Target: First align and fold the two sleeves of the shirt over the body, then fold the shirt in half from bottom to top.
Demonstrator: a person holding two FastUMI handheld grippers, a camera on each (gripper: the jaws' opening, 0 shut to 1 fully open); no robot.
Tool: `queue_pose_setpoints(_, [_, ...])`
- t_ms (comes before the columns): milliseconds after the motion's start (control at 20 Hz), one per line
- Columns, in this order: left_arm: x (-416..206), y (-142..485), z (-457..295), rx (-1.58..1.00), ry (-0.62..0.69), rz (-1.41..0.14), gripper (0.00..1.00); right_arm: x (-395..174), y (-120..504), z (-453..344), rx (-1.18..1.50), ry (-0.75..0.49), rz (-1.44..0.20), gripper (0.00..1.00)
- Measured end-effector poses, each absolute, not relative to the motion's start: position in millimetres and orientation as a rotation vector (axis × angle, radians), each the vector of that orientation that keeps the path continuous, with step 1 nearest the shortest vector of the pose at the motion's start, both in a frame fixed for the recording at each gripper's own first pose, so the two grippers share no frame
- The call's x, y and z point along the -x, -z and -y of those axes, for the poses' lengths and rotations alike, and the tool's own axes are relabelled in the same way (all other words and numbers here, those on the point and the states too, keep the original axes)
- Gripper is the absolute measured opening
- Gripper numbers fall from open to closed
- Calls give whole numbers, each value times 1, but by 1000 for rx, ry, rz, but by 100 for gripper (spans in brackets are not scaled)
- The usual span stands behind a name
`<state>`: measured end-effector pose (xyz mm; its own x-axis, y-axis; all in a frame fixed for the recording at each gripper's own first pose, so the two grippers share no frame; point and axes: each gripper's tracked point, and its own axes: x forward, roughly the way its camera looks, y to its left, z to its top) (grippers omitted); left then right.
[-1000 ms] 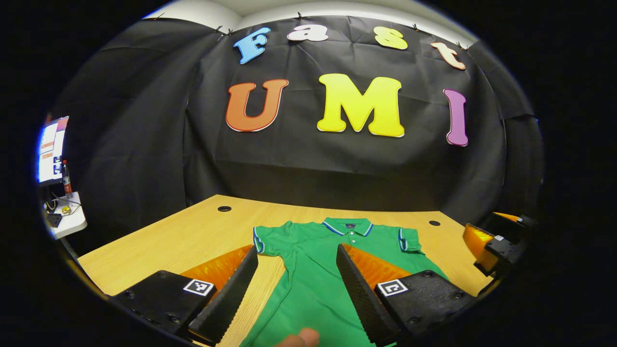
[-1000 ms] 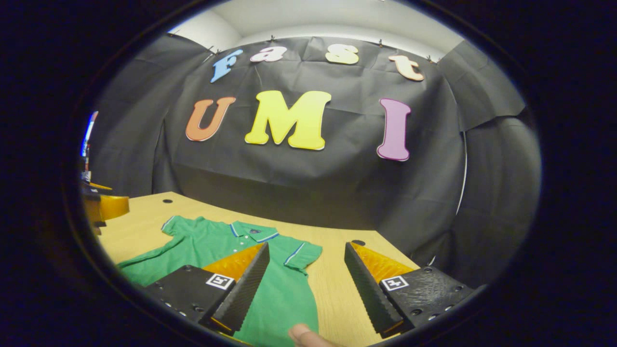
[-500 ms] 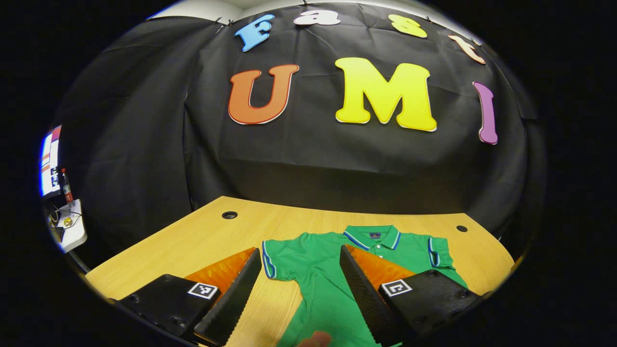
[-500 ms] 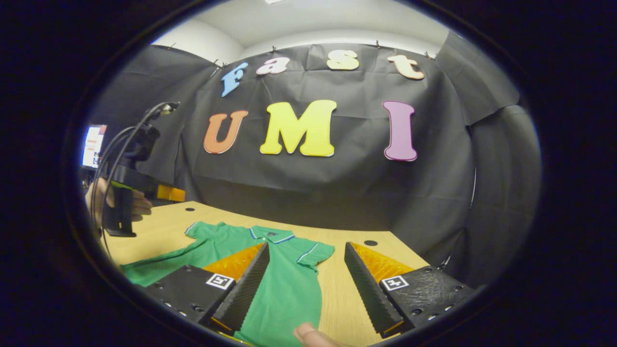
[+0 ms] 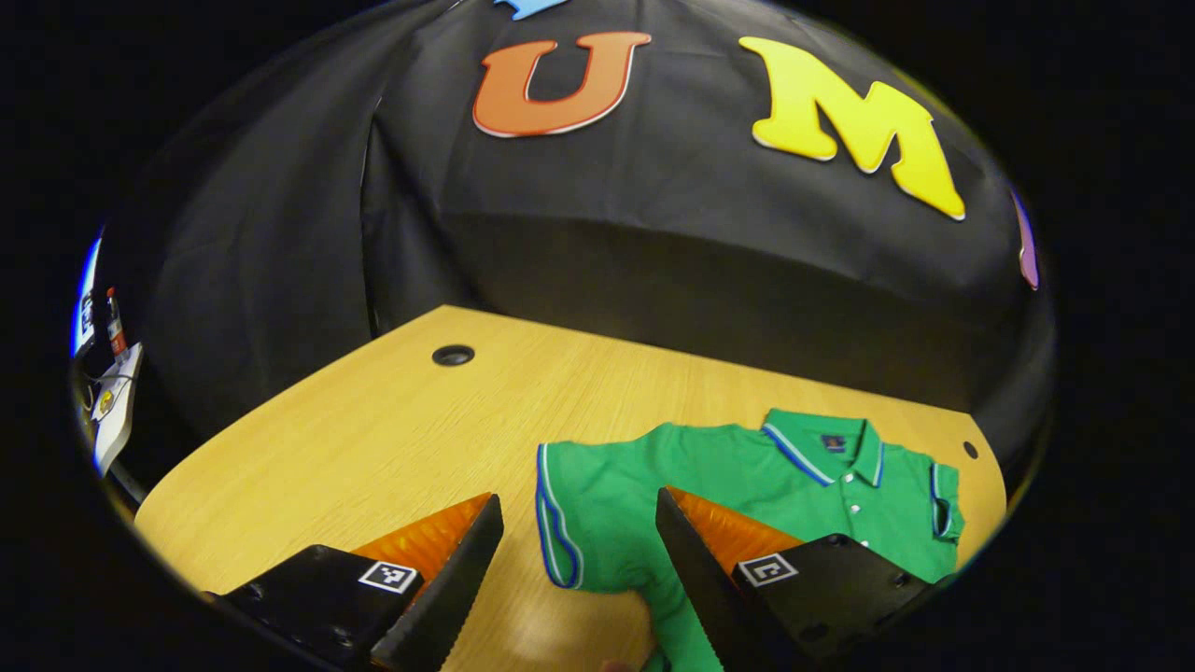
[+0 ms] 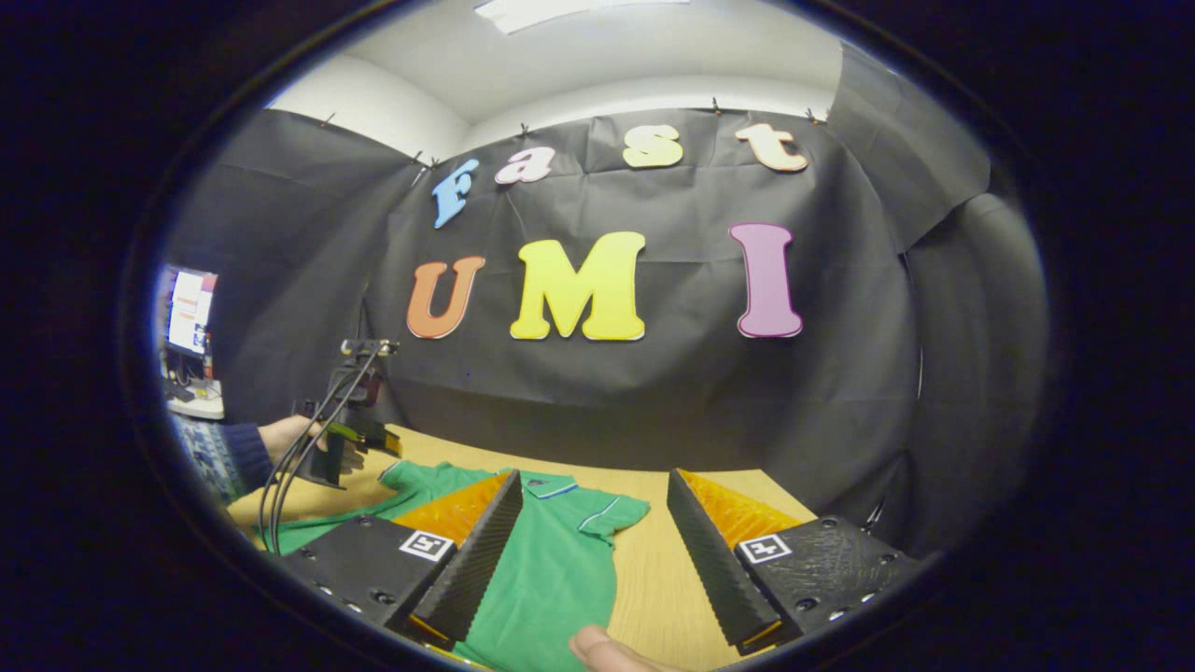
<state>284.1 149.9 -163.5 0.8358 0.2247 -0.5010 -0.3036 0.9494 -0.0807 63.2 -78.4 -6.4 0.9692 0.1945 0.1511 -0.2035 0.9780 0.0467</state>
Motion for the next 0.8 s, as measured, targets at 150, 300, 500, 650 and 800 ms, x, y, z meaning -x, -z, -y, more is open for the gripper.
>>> queue_pose_setpoints(150, [-291,178,-157,154,-283,-537,100,-74,9,92,-82,-173,140,96])
queue_pose_setpoints(300, [-294,190,-161,152,-288,-570,100,-82,15,96,-99,-167,117,95])
queue_pose_setpoints(500, [-304,202,-153,222,-283,-592,80,-86,15,107,-112,-144,118,96])
queue_pose_setpoints(650, [-309,205,-166,201,-316,-585,38,-87,16,113,-123,-139,114,95])
queue_pose_setpoints(800, [-311,204,-161,179,-305,-614,12,-89,15,119,-136,-131,119,95])
